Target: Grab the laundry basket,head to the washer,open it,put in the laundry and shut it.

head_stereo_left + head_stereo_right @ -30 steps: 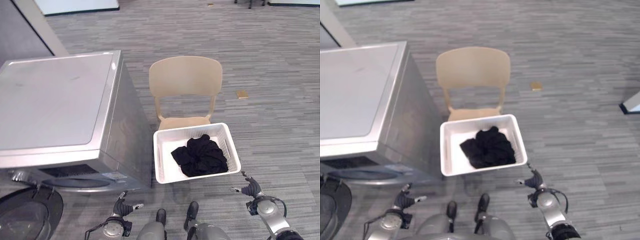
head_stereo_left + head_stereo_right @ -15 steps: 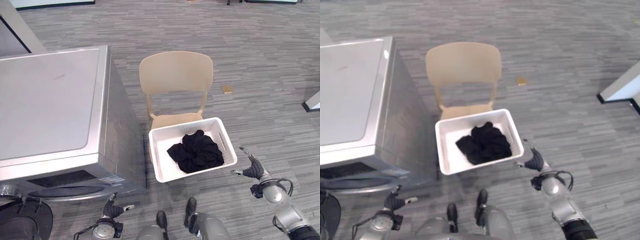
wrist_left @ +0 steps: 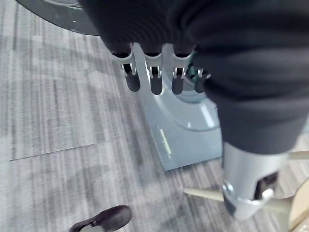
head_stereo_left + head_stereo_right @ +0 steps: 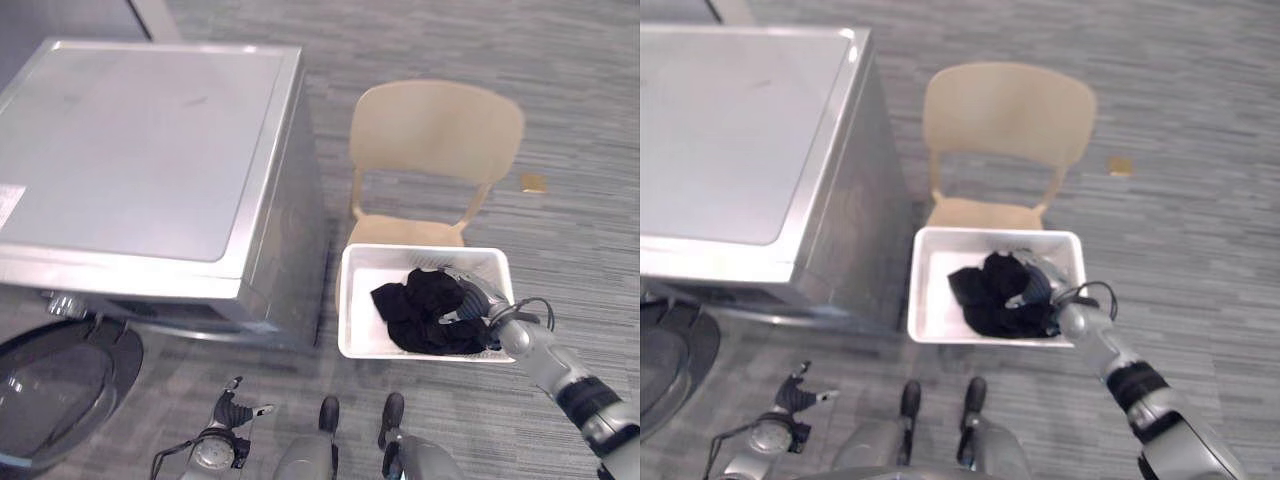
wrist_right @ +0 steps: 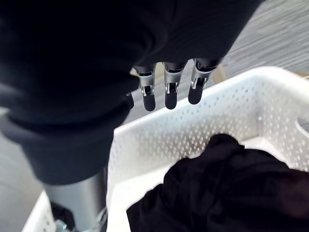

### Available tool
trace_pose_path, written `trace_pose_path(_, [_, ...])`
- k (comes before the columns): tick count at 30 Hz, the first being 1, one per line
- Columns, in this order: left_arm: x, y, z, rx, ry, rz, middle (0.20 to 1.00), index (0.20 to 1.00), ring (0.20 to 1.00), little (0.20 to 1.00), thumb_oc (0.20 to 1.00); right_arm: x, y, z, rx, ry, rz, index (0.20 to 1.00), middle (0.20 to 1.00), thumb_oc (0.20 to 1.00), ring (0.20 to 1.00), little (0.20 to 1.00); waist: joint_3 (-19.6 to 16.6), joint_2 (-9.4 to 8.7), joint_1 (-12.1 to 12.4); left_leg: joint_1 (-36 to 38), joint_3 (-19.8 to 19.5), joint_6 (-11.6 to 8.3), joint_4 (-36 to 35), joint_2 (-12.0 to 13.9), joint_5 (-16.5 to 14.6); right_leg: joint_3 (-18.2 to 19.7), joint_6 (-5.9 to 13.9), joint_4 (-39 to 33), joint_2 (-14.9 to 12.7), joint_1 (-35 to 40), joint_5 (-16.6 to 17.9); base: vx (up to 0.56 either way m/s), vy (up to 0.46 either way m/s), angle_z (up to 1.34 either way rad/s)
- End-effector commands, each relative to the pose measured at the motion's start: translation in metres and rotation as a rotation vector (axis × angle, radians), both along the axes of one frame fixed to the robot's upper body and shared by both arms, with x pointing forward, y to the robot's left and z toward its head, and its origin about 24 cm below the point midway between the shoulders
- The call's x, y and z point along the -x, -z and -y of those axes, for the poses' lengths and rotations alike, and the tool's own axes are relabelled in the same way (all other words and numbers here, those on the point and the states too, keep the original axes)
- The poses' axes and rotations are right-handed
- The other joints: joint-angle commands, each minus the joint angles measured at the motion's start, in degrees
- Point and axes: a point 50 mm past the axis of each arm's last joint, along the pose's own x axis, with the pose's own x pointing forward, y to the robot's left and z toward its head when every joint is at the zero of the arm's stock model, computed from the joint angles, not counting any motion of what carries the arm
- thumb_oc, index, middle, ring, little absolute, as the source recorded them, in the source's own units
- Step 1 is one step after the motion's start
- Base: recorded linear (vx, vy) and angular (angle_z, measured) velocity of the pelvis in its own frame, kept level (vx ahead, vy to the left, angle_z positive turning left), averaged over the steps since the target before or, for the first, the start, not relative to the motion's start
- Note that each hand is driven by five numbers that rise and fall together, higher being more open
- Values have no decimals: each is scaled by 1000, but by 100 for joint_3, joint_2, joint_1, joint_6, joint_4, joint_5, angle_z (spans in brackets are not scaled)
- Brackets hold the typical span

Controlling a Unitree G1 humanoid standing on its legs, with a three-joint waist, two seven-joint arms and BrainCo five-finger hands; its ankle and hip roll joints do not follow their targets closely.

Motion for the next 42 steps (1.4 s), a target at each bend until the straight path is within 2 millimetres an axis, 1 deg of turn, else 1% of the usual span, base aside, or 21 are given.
trace_pose_path(1, [-17, -15, -12, -46, -9, 94, 1000, 1000, 1000, 1000, 1000, -9, -1, -13, 38, -28, 42, 1000, 1000, 1000, 1000, 1000, 305, -156, 163, -445, -202, 128, 300, -245, -179, 195, 703, 195, -531, -63, -149, -102, -16, 30])
trace_pose_path(4, [-30, -20, -6, -37, 1, 136, 1000, 1000, 1000, 1000, 1000, -17, 6, -4, 101, 42, 18, 1000, 1000, 1000, 1000, 1000, 491, -75, 282, -764, -352, 80, 289, -264, -32, 49, 675, 235, -592, -307, -152, -89, -17, 26])
trace_pose_path(6, [-41, -26, -3, -34, 13, 174, 1000, 1000, 1000, 1000, 1000, -25, 5, 8, 156, 104, 17, 1000, 1000, 1000, 1000, 1000, 666, 11, 373, -1002, -435, 43, 284, -274, 48, -53, 656, 312, -619, -547, -164, -118, -5, 27])
trace_pose_path(8, [-50, -32, 0, -29, 21, 208, 1000, 1000, 1000, 1000, 1000, -28, 5, 21, 183, 176, 8, 1000, 1000, 1000, 1000, 1000, 761, 76, 423, -1198, -485, 25, 252, -283, 136, -111, 636, 336, -637, -748, -160, -112, 12, 31])
trace_pose_path(9, [-56, -35, 3, -16, 22, 227, 1000, 1000, 1000, 1000, 1000, -31, 1, 28, 187, 217, 15, 1000, 1000, 1000, 1000, 1000, 820, 117, 451, -1303, -504, 20, 221, -283, 186, -137, 627, 355, -652, -869, -149, -154, 26, 25])
trace_pose_path(10, [-64, -41, 8, 6, 23, 262, 1000, 1000, 1000, 1000, 1000, -39, -12, 41, 195, 279, 43, 1000, 1000, 1000, 1000, 1000, 928, 166, 493, -1512, -523, 2, 197, -292, 276, -190, 623, 358, -675, -1059, -131, -113, 23, 11])
trace_pose_path(11, [-64, -41, 8, 7, 23, 262, 1000, 1000, 1000, 1000, 1000, -39, -12, 41, 195, 279, 43, 1000, 1000, 1000, 1000, 1000, 926, 166, 492, -1517, -524, 1, 197, -292, 276, -190, 623, 359, -676, -1064, -131, -128, 28, 6])
trace_pose_path(12, [-71, -45, 14, 29, 27, 292, 1000, 1000, 1000, 1000, 1000, -46, -26, 48, 179, 326, 79, 1000, 1000, 1000, 1000, 1000, 1000, 197, 510, -1658, -532, -7, 147, -288, 353, -213, 630, 350, -681, -1220, -96, -55, 16, 2])
trace_pose_path(14, [-72, -46, 17, 40, 33, 297, 1000, 1000, 1000, 1000, 1000, -47, -29, 49, 166, 336, 85, 1000, 1000, 1000, 1000, 1000, 1014, 200, 519, -1696, -536, -8, 121, -292, 375, -219, 636, 343, -686, -1272, -78, -43, 11, 5])
trace_pose_path(16, [-74, -47, 22, 60, 39, 306, 1000, 1000, 1000, 1000, 1000, -51, -37, 47, 111, 352, 118, 1000, 1000, 1000, 1000, 1000, 1020, 192, 522, -1712, -541, -9, 50, -292, 406, -226, 652, 300, -689, -1297, -50, -9, 8, 8])
trace_pose_path(17, [-73, -47, 27, 68, 54, 305, 1000, 1000, 1000, 1000, 1000, -55, -45, 42, 63, 344, 152, 495, 495, 495, 495, 495, 1014, 174, 520, -1671, -537, -4, -21, -287, 413, -223, 660, 257, -684, -1270, -31, 7, 8, 4])
trace_pose_path(18, [-73, -47, 27, 68, 54, 305, 1000, 1000, 1000, 1000, 1000, -55, -45, 42, 63, 344, 151, 250, 250, 250, 250, 250, 1015, 175, 521, -1669, -537, -4, -22, -287, 413, -223, 660, 257, -684, -1268, -30, 0, 0, 0])
trace_pose_path(19, [-72, -46, 29, 77, 56, 303, 1000, 1000, 1000, 1000, 1000, -56, -47, 38, 32, 334, 164, 200, 200, 200, 200, 200, 1005, 160, 514, -1633, -537, -2, -46, -299, 407, -213, 663, 226, -679, -1230, -20, 16, 2, -4])
trace_pose_path(22, [-71, -45, 31, 92, 51, 302, 1000, 1000, 1000, 1000, 1000, -58, -56, 28, -52, 310, 203, 200, 200, 200, 200, 200, 981, 123, 493, -1528, -547, -3, -96, -302, 387, -186, 673, 162, -672, -1140, 10, 11, 1, -2])
trace_pose_path(23, [-69, -45, 31, 97, 44, 303, 1000, 1000, 1000, 1000, 1000, -59, -62, 23, -103, 296, 234, 200, 200, 200, 200, 200, 982, 104, 483, -1440, -551, -5, -113, -295, 370, -175, 680, 121, -676, -1046, 29, 0, 0, 0])
trace_pose_path(29, [-68, -46, 31, 102, 44, 304, 1000, 1000, 1000, 1000, 1000, -59, -74, 15, -171, 256, 284, 200, 200, 200, 200, 200, 982, 74, 467, -1294, -548, -17, -155, -294, 344, -178, 698, 47, -676, -882, 61, 0, 0, 0])
trace_pose_path(30, [-68, -45, 31, 104, 43, 300, 1000, 1000, 1000, 1000, 1000, -59, -81, 10, -214, 238, 313, 200, 200, 200, 200, 200, 978, 56, 459, -1233, -546, -24, -175, -285, 336, -189, 701, 22, -674, -824, 76, 0, 0, 0])
trace_pose_path(32, [-67, -44, 32, 106, 46, 296, 1000, 1000, 1000, 1000, 1000, -58, -86, 5, -256, 220, 335, 200, 200, 200, 200, 200, 983, 46, 443, -1191, -538, -30, -184, -276, 333, -181, 703, 0, -667, -774, 79, 0, 0, 0])
trace_pose_path(33, [-67, -44, 33, 105, 48, 295, 1000, 1000, 1000, 1000, 1000, -57, -93, -1, -309, 192, 363, 200, 200, 200, 200, 200, 980, 26, 421, -1143, -519, -32, -205, -268, 323, -172, 713, -18, -660, -742, 96, 0, 0, 0])
trace_pose_path(38, [-68, -44, 35, 106, 49, 298, 1000, 1000, 1000, 1000, 1000, -54, -101, -7, -355, 162, 409, 200, 200, 200, 200, 200, 987, 2, 385, -1097, -508, -43, -235, -249, 326, -172, 713, -48, -650, -693, 95, 0, 0, 0])
trace_pose_path(42, [-68, -43, 36, 106, 38, 294, 1000, 1000, 1000, 1000, 1000, -46, -100, -5, -377, 158, 433, 200, 200, 200, 200, 200, 990, -27, 335, -1059, -488, -57, -282, -243, 343, -179, 718, -73, -632, -644, 97, 0, 0, 0])
